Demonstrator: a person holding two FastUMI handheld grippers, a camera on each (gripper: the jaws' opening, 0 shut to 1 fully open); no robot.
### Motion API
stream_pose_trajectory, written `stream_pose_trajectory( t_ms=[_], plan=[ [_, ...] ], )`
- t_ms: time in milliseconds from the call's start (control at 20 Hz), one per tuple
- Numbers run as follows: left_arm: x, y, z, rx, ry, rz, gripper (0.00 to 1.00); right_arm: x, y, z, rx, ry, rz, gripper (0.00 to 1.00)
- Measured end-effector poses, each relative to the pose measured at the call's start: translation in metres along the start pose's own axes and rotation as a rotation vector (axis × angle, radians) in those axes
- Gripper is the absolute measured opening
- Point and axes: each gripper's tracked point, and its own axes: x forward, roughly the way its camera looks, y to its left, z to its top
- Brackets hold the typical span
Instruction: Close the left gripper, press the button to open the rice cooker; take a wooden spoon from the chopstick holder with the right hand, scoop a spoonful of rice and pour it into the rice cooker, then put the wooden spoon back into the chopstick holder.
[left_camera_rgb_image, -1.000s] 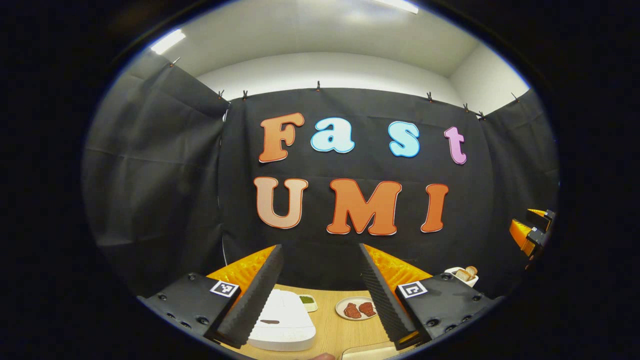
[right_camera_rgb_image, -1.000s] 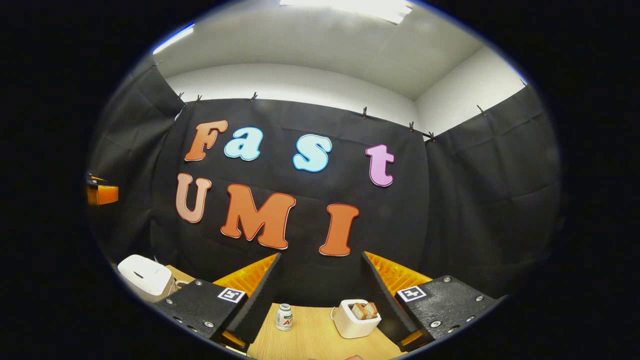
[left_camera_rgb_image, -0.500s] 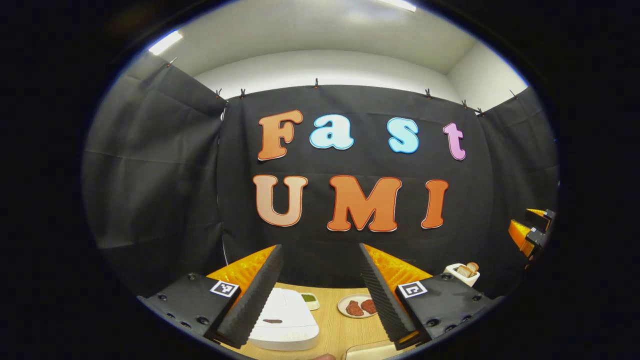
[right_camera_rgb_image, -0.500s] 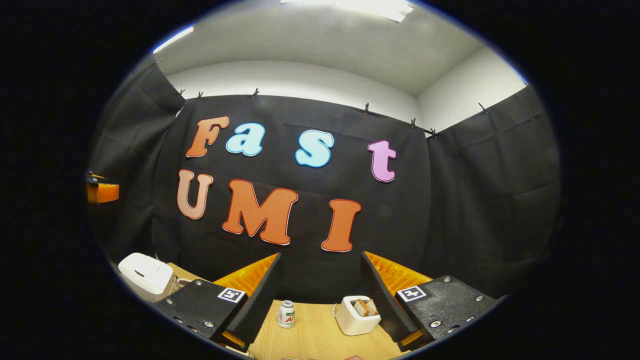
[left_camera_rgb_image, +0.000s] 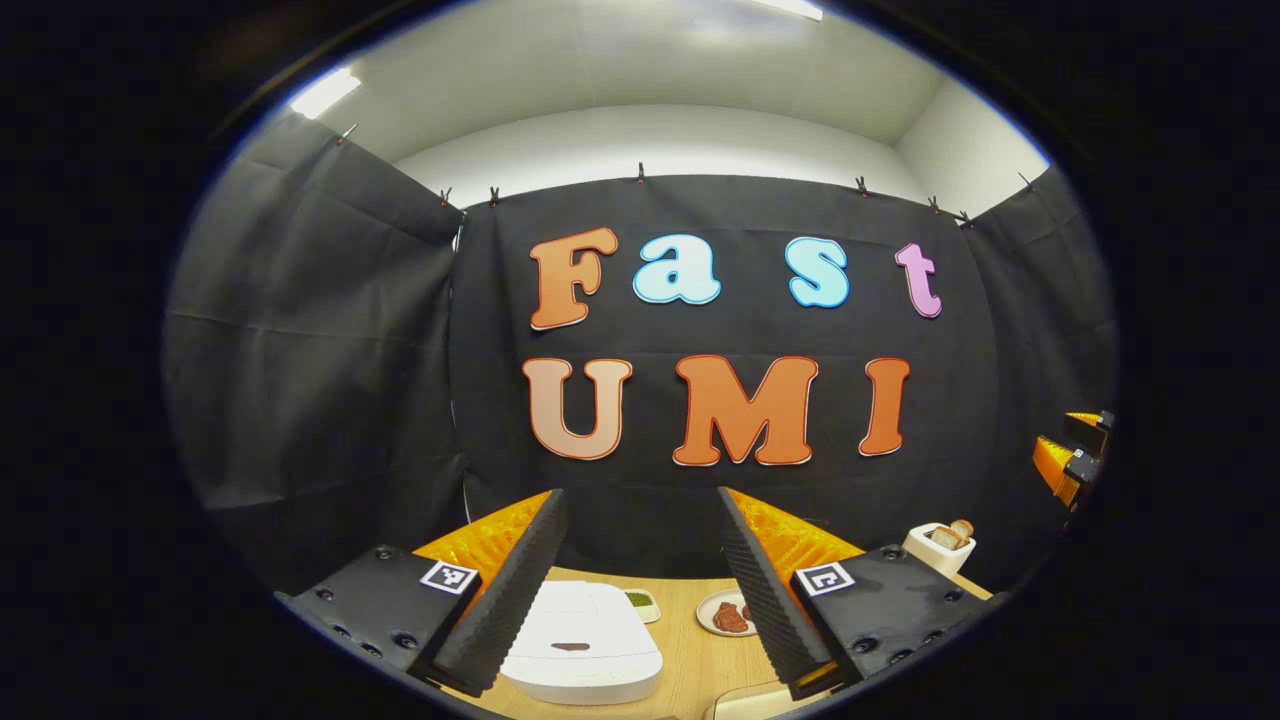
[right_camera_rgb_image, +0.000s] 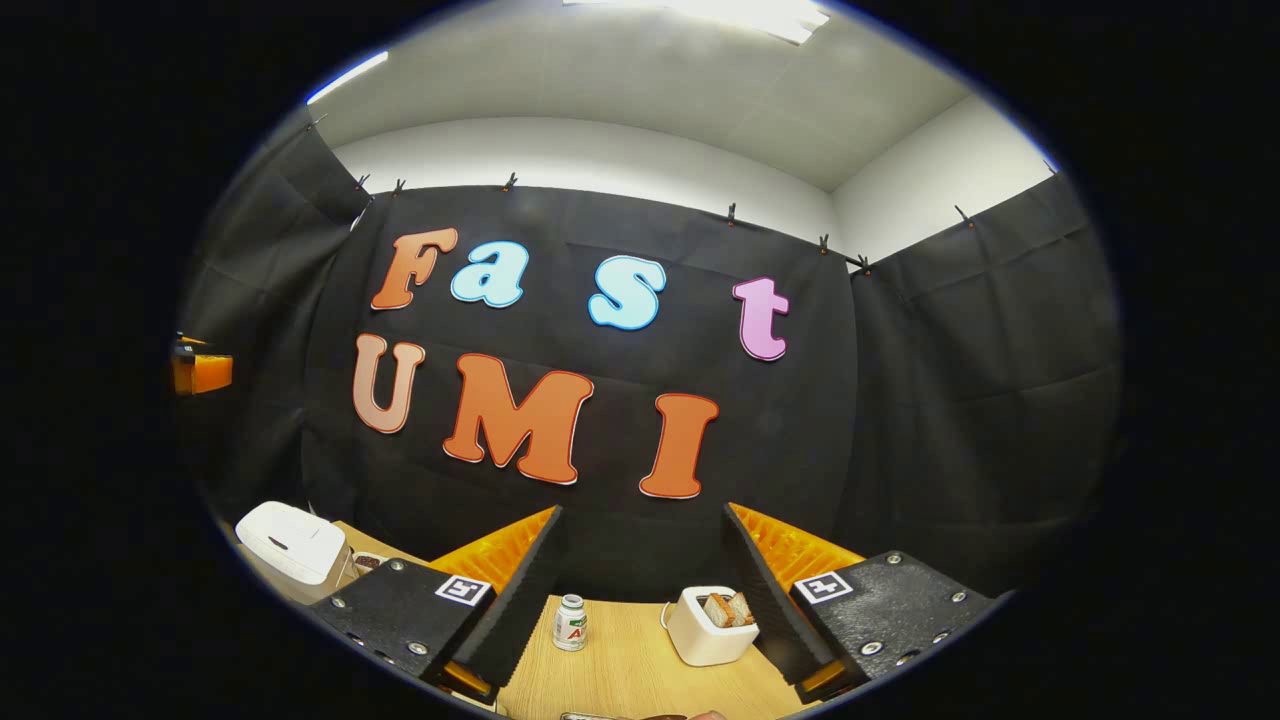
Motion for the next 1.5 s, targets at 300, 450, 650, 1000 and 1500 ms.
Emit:
stream_pose_trajectory(
  t_ms=[300, 450, 650, 1000, 1500],
  plan=[
    [0.008, 0.017, -0.020, -0.004, 0.059, 0.039, 0.44, -0.002, -0.002, -0.004, -0.017, 0.008, -0.006, 0.95],
    [0.018, 0.040, -0.043, -0.059, 0.134, 0.119, 0.21, -0.004, -0.007, -0.008, -0.022, 0.016, -0.017, 0.95],
    [0.030, 0.050, -0.084, -0.114, 0.292, 0.107, 0.10, -0.008, -0.014, -0.013, -0.027, 0.027, -0.040, 0.94],
    [0.060, 0.076, -0.165, -0.185, 0.581, 0.135, 0.10, -0.018, -0.020, -0.025, -0.037, 0.066, -0.083, 0.95],
    [0.081, 0.076, -0.285, -0.428, 0.961, 0.093, 0.10, -0.044, -0.046, -0.052, -0.049, 0.146, -0.224, 0.95]
  ],
)
